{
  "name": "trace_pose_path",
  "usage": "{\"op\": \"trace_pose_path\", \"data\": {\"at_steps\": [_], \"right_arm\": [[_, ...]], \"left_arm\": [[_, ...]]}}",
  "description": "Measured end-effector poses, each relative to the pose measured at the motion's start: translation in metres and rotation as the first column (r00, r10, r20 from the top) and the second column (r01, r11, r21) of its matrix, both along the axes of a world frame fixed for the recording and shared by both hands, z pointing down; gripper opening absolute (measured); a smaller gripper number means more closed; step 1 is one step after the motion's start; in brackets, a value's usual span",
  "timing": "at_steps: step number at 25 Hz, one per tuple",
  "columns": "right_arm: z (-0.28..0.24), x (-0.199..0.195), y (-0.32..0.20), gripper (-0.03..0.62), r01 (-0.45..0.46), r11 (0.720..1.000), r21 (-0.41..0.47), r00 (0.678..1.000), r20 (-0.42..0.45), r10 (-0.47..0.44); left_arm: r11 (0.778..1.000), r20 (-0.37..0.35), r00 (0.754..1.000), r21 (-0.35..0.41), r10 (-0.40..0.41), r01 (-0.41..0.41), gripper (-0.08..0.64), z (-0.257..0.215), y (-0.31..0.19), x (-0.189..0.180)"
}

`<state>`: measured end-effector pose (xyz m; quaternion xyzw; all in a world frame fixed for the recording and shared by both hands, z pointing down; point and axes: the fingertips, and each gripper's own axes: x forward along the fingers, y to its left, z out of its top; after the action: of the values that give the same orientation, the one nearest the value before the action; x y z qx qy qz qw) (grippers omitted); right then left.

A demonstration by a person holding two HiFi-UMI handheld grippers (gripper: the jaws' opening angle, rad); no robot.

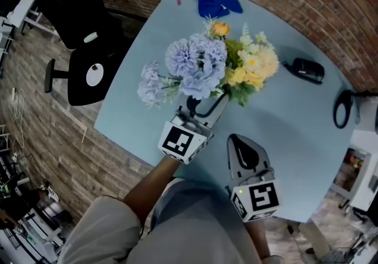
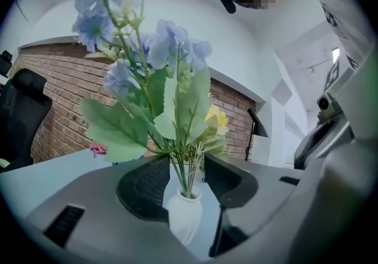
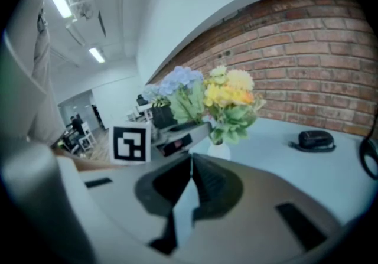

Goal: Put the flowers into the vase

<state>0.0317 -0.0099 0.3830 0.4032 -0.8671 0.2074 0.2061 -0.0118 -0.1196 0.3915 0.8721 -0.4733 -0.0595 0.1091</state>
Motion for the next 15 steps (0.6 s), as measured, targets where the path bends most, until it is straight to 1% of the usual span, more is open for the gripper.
{"op": "trace_pose_path", "data": {"at_steps": [5, 9, 15], "right_arm": [[0.0, -0.004, 0.001, 0.025, 0.009, 1.0, 0.001, 1.0, 0.003, -0.009], [0.0, -0.007, 0.002, 0.025, 0.016, 1.0, 0.003, 1.0, 0.005, -0.017], [-0.002, -0.005, 0.0, 0.025, 0.011, 1.0, 0.011, 1.0, 0.005, -0.012]], "left_arm": [[0.996, 0.101, 0.991, 0.016, 0.091, -0.093, 0.221, 0.005, 0.008, 0.013], [0.994, 0.138, 0.984, -0.001, 0.111, -0.112, 0.236, 0.015, 0.013, 0.014], [0.994, 0.083, 0.994, -0.081, 0.074, -0.068, 0.242, 0.029, 0.024, 0.006]]}}
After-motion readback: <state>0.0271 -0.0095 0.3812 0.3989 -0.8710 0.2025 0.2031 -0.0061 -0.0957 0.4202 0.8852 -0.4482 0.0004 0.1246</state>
